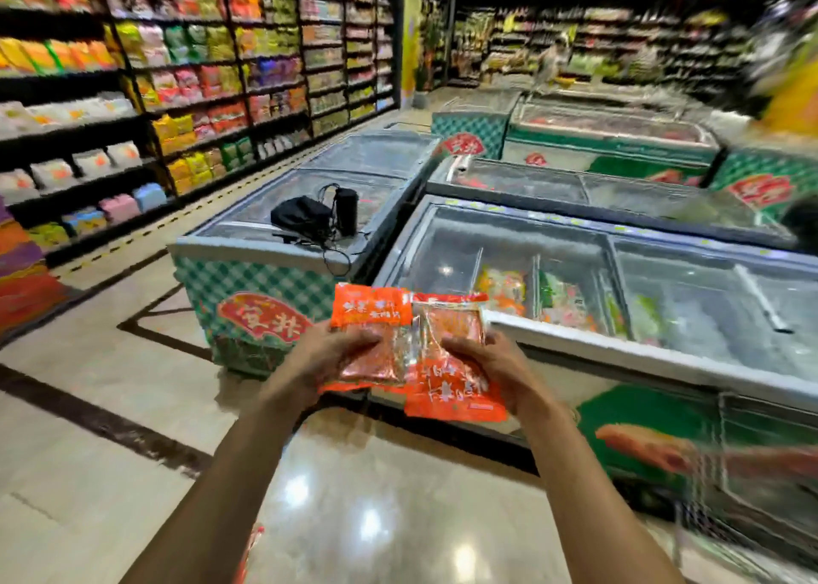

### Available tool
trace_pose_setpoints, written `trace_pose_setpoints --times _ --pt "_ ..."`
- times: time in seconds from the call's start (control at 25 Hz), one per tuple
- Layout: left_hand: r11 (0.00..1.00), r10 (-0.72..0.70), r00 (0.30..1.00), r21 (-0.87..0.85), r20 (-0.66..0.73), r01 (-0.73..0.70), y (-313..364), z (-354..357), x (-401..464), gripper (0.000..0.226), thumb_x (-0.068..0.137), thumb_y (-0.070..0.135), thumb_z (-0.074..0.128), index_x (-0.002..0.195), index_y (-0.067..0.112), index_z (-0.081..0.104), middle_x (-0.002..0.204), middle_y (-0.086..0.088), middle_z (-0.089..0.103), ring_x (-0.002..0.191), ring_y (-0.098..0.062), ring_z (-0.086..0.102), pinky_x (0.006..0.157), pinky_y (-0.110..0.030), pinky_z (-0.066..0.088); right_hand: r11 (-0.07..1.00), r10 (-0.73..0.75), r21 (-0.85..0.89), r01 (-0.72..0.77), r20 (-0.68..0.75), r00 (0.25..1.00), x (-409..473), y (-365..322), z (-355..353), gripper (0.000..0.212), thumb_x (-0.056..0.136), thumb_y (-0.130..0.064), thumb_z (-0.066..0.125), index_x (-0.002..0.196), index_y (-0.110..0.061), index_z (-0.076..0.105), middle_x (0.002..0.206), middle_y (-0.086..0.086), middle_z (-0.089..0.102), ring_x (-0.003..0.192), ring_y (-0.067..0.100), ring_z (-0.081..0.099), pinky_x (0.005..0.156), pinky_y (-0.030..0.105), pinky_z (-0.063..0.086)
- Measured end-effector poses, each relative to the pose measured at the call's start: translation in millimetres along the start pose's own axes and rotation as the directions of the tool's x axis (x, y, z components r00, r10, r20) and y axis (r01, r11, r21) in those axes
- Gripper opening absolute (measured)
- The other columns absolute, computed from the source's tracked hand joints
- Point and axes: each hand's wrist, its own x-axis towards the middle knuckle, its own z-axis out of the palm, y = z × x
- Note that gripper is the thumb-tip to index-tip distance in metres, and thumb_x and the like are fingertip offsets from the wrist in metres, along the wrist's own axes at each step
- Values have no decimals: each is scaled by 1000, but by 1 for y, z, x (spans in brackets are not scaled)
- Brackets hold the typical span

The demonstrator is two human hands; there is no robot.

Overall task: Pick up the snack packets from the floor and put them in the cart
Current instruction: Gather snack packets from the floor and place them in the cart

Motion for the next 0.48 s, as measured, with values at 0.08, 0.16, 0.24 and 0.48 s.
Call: trace_pose_setpoints --times 0.08,0.16,0.24,0.48 --pt "1000 -27 996 -8 84 28 -13 70 10 31 86 1 70 115 -9 67 97 -19 74 66 -18 73 64 -27 61 1000 -29 -11 28 -112 993 -40 -6 -74 5 87 -2 73 83 0 71 74 19 75 57 19 66 49 22 50" --pt "999 -26 979 -12 201 29 -25 147 15 41 79 12 79 116 -3 69 116 -24 71 88 -29 74 90 -42 60 999 -45 -15 43 -210 977 -82 -9 -152 11 85 -7 77 93 -1 72 86 22 75 70 22 64 60 26 51" --pt "1000 -15 958 6 286 14 -41 225 13 43 77 16 81 115 0 71 116 -21 72 100 -31 70 100 -46 54 998 -57 1 60 -296 953 -121 -6 -225 12 84 -5 76 96 -3 73 82 13 76 65 18 70 62 27 58" --pt "995 -96 866 56 491 78 -91 446 -17 33 81 8 76 113 2 71 113 -21 73 96 -27 72 87 -35 59 996 9 76 35 -510 860 -217 4 -413 25 84 -3 75 108 2 70 87 16 78 66 22 75 60 31 61"
